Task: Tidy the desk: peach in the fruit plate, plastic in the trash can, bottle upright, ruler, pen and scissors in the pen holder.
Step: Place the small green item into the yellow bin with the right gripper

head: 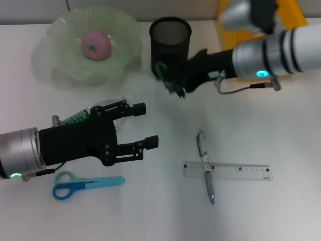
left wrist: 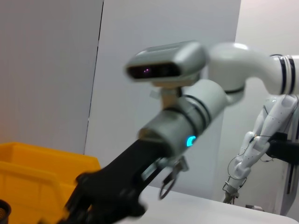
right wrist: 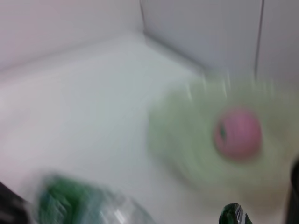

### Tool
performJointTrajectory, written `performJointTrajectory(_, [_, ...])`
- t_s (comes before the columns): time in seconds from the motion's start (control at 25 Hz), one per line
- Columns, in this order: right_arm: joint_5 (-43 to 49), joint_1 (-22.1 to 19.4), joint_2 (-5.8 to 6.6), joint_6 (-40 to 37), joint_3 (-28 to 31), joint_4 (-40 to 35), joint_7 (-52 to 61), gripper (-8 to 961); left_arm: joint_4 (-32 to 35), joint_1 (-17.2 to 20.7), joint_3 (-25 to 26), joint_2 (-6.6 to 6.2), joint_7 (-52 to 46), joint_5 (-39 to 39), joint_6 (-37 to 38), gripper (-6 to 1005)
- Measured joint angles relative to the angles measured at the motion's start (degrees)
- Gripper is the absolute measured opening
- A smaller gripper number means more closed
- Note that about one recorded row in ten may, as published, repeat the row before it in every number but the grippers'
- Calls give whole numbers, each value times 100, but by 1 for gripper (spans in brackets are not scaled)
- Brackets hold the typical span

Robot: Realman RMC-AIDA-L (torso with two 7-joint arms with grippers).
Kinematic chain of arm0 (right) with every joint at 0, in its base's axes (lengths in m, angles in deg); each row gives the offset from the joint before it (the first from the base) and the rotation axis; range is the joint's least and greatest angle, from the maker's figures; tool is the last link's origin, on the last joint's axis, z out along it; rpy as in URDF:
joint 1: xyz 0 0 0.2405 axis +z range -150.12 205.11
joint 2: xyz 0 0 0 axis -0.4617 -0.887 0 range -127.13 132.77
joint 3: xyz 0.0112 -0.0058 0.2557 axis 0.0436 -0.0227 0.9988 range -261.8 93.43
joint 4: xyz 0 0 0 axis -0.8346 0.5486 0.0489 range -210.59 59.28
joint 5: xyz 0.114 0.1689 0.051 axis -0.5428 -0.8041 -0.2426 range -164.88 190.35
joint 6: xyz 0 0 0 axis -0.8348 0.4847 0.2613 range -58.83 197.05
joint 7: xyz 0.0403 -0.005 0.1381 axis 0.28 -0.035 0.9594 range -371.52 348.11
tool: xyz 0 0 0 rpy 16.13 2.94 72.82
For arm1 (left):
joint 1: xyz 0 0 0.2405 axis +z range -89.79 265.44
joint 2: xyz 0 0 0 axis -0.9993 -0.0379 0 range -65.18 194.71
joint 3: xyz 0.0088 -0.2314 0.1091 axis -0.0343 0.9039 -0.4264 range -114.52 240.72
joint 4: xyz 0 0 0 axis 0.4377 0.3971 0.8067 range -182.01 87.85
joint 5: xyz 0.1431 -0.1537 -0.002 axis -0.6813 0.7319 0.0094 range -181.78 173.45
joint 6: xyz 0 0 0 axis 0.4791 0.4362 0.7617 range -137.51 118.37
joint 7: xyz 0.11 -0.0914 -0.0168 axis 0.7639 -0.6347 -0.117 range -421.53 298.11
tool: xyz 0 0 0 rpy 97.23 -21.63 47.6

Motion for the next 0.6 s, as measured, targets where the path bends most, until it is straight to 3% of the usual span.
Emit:
performJointTrajectory(0.12, [-794, -307, 8, -323, 297, -6, -690, 1, 1, -16, 0, 0, -2, 3, 6, 714])
performJointTrajectory(0.2, [-1803, -640, 5, -984, 930, 336, -1738, 1, 7, -38, 0, 0, -11, 2, 19, 713])
performJointTrajectory(0.24, [-1803, -640, 5, -984, 930, 336, -1738, 1, 7, -38, 0, 0, -11, 2, 19, 713])
performJointTrajectory(0.44, [-3240, -891, 11, -1968, 2075, 1568, -3486, 2, 11, -47, 0, 0, -13, 0, 35, 710])
performJointTrajectory(0.6, [-4191, -971, 0, -1884, 2923, 2437, -4801, 1, 51, -71, 0, 0, -24, -6, 74, 707])
